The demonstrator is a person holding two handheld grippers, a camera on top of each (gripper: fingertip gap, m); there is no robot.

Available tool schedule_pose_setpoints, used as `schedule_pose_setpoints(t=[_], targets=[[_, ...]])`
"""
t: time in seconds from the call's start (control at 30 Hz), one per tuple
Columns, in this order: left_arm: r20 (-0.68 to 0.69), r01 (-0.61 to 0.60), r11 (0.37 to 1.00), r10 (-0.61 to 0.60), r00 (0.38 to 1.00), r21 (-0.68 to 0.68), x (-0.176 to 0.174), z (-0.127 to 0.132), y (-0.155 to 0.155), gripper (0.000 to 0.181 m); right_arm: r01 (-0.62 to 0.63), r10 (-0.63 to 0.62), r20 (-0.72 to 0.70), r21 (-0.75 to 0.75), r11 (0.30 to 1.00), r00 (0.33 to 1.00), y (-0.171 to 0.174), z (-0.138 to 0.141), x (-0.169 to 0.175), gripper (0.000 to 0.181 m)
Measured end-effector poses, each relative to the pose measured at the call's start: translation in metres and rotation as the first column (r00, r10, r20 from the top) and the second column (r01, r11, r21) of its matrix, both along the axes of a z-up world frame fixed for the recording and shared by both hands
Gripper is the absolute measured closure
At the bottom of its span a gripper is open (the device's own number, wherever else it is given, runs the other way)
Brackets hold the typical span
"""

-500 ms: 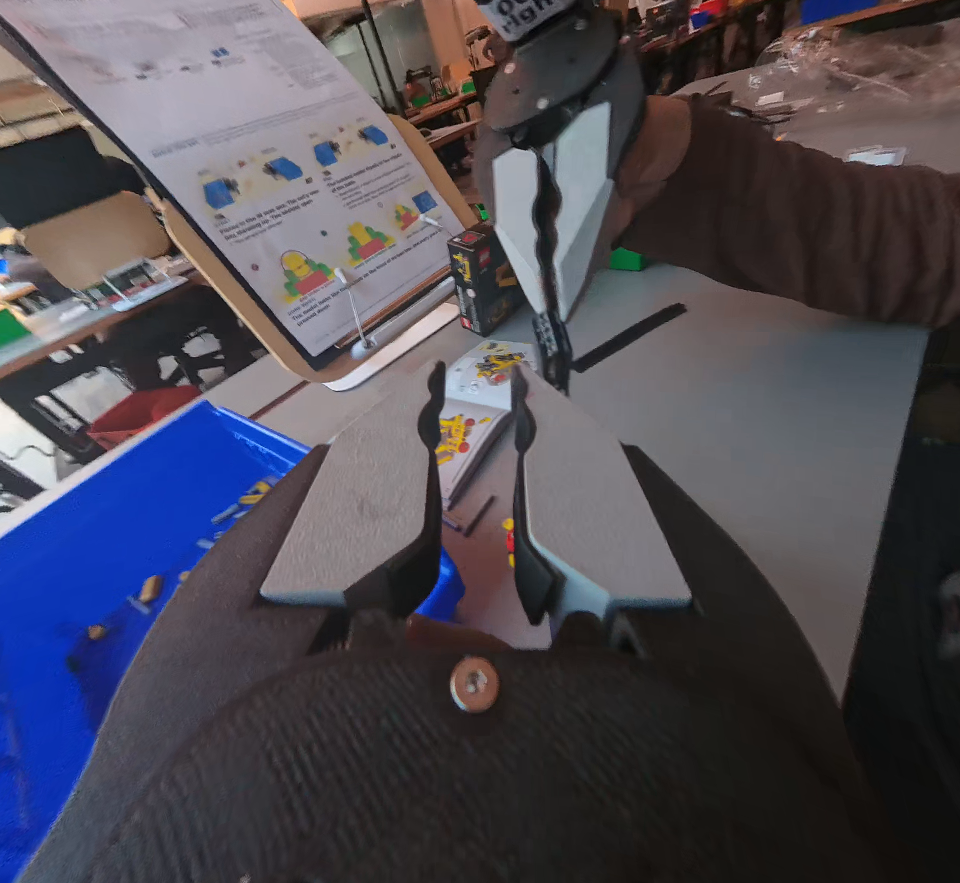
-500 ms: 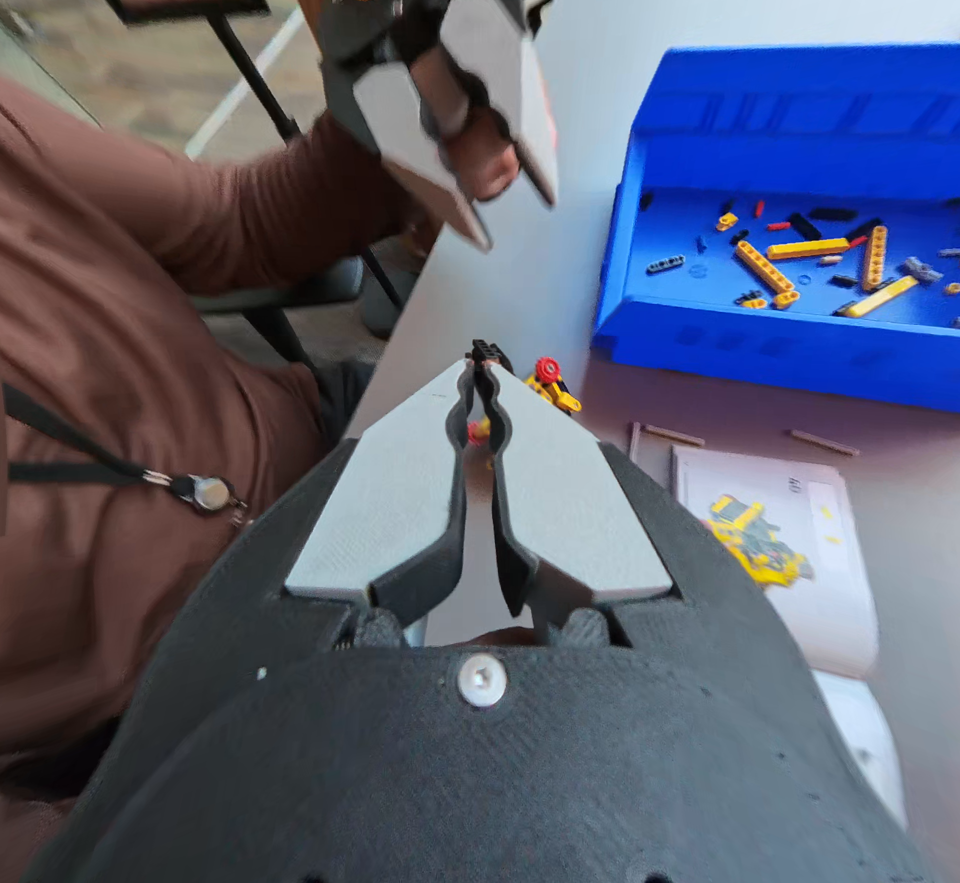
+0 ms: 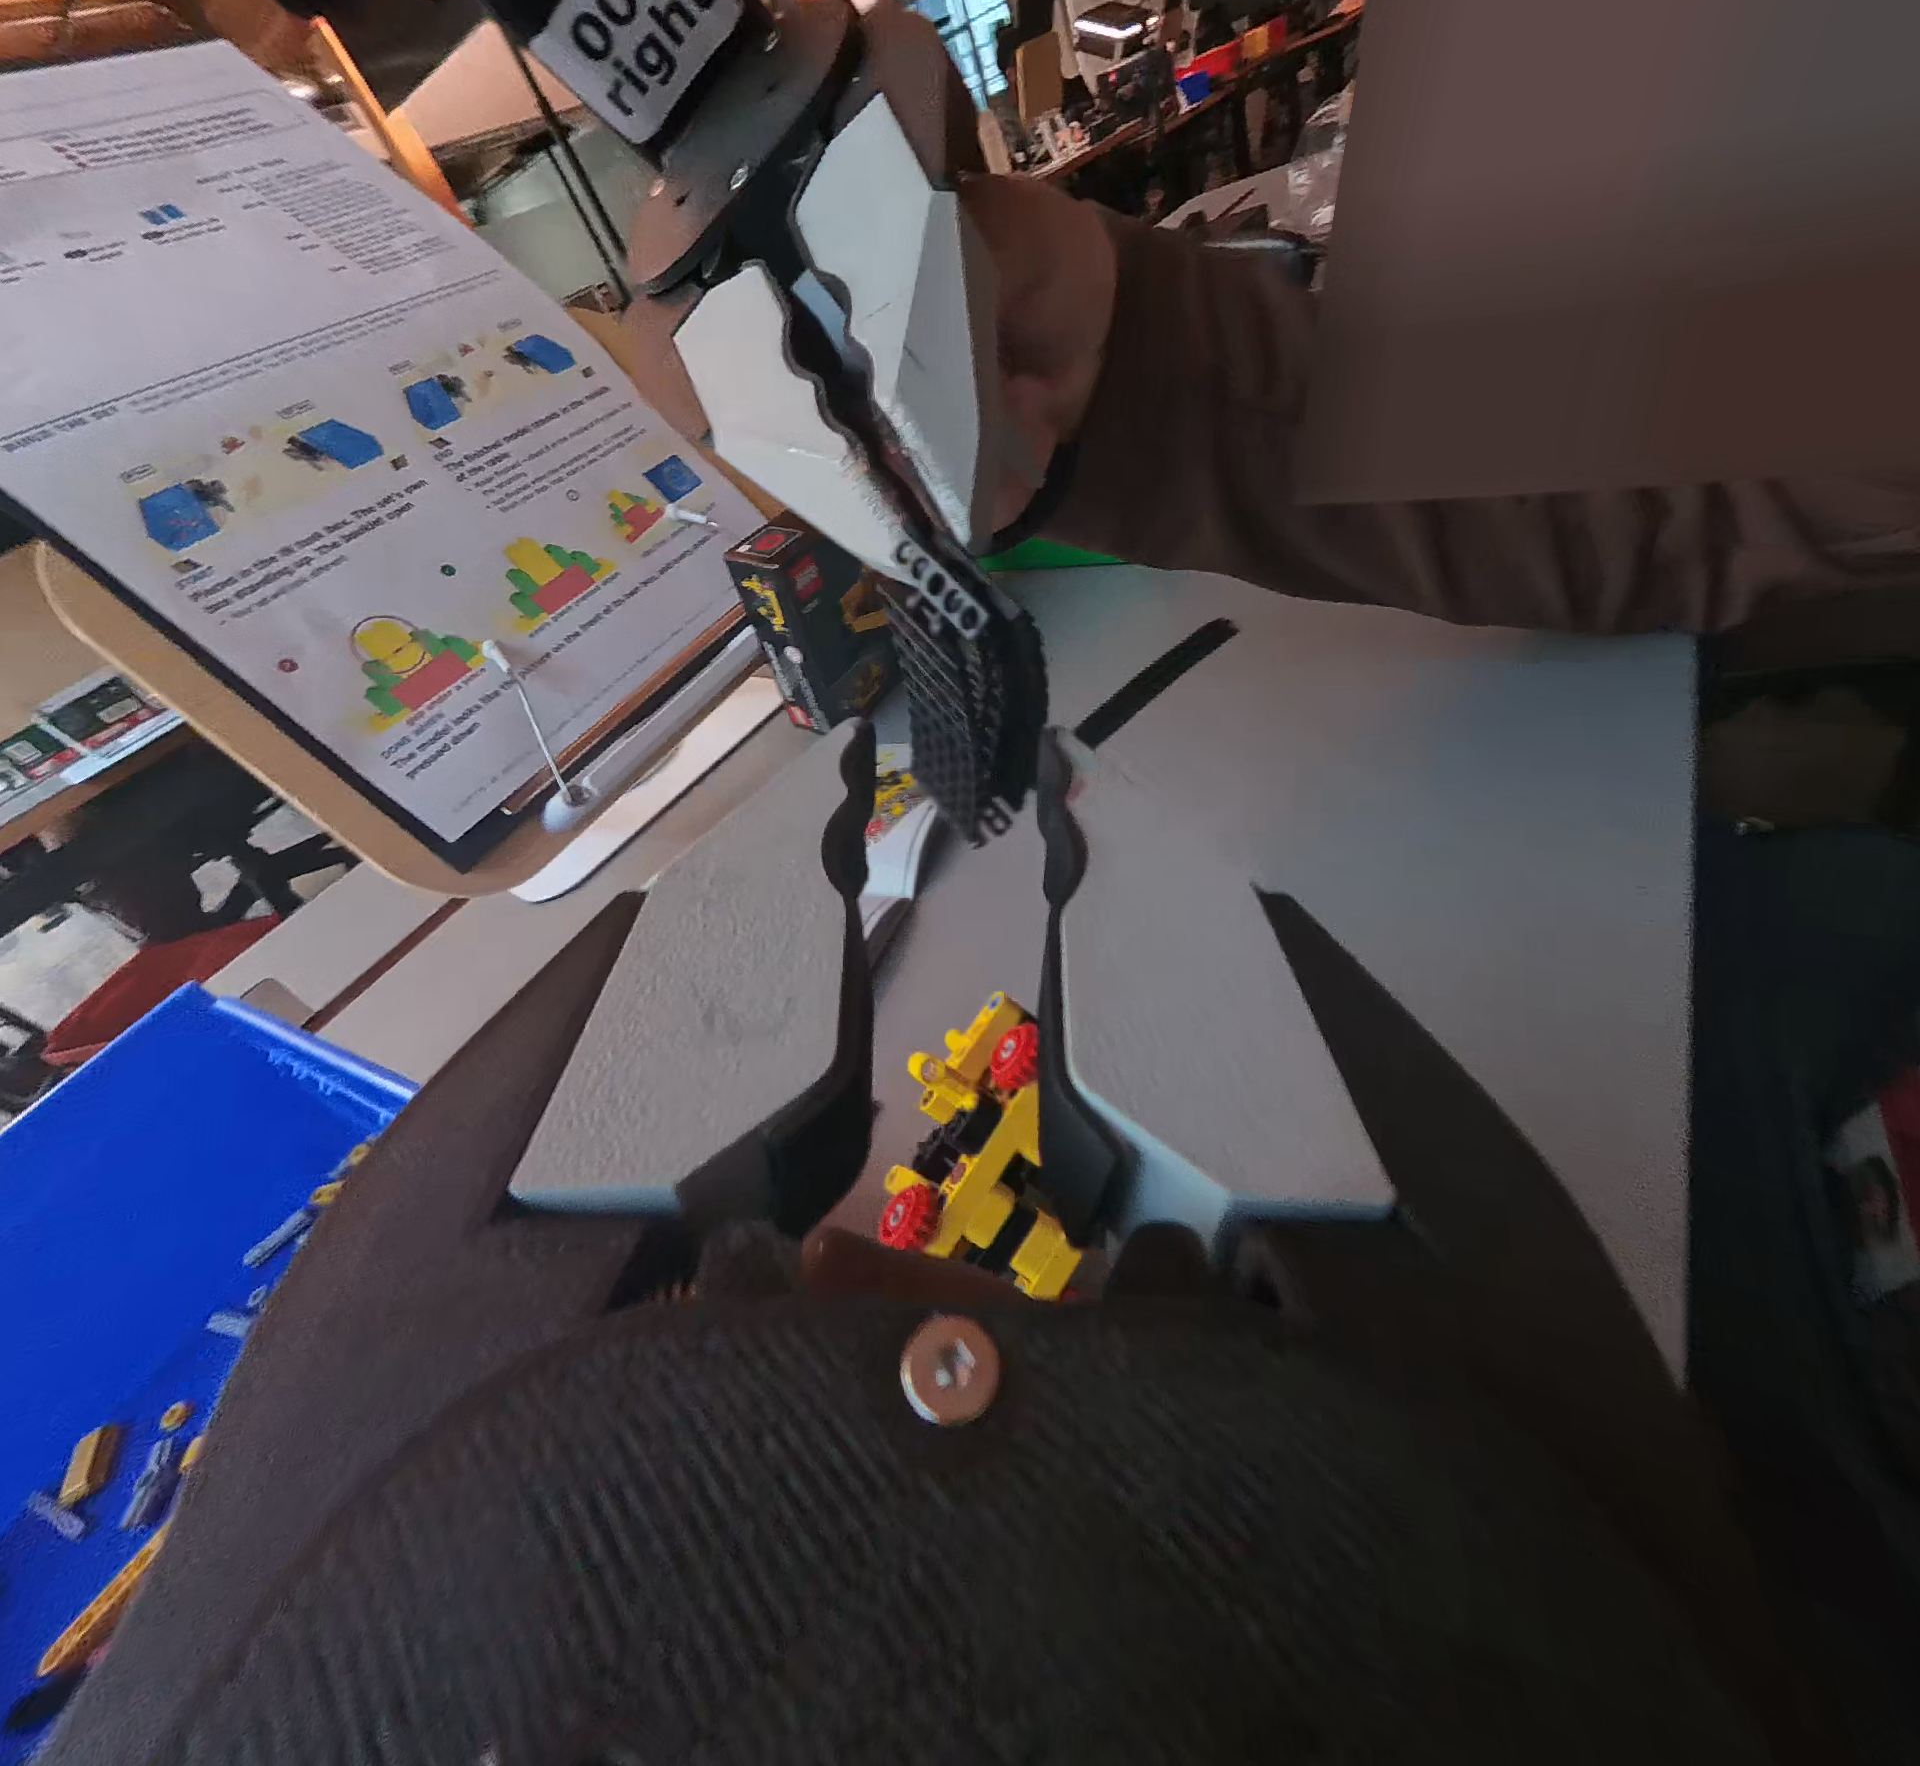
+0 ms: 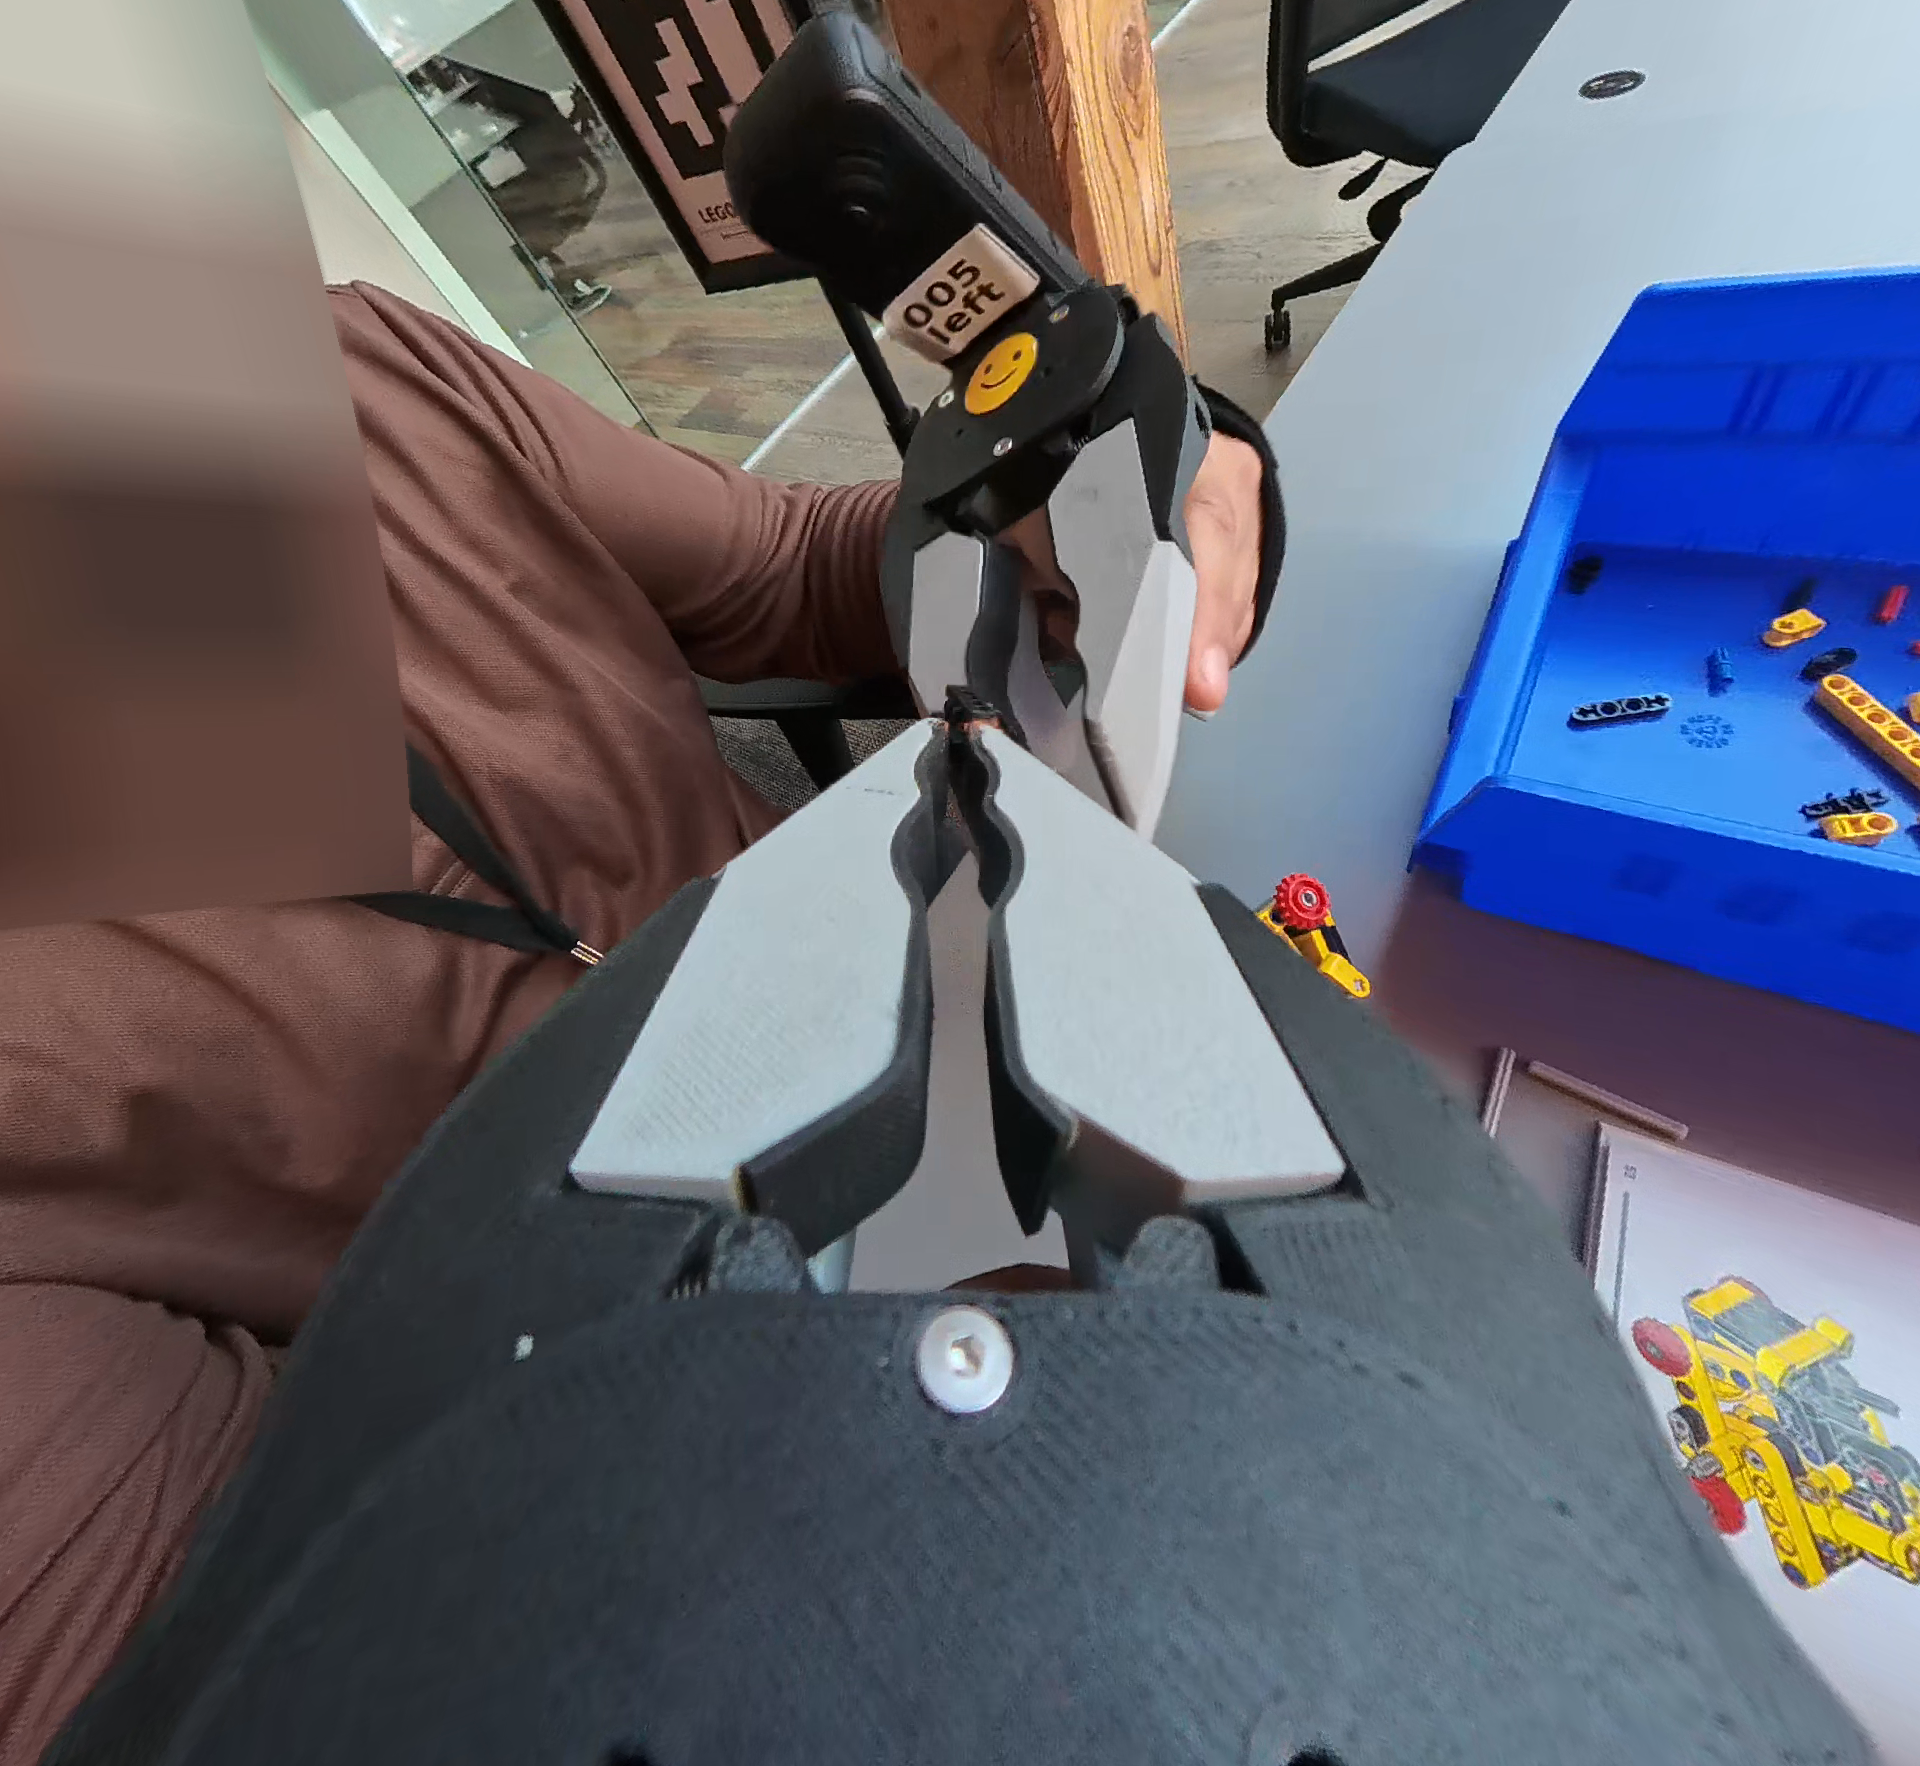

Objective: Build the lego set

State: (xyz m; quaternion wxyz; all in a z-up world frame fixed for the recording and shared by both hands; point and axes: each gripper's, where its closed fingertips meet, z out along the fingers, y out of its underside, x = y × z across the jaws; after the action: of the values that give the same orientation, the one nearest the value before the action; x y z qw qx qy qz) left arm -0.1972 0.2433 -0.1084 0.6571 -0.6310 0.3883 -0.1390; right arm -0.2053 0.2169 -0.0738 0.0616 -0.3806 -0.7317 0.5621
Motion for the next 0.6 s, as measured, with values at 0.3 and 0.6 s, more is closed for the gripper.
schedule_pose_setpoints(t=[0.3, 0.6], targets=[[0.008, -0.036, 0.998, 0.035, 0.999, 0.058, -0.009, 0.002, 0.005, 0.160, -0.008, 0.008, 0.019, 0.017, 1.000, 1.000, 0.006, -0.004, 0.008, 0.181], [0.053, -0.208, 0.974, 0.204, 0.978, 0.088, -0.017, 0.009, 0.026, 0.157, 0.029, -0.028, -0.008, 0.007, 1.000, 1.000, 0.010, 0.002, 0.003, 0.181]])
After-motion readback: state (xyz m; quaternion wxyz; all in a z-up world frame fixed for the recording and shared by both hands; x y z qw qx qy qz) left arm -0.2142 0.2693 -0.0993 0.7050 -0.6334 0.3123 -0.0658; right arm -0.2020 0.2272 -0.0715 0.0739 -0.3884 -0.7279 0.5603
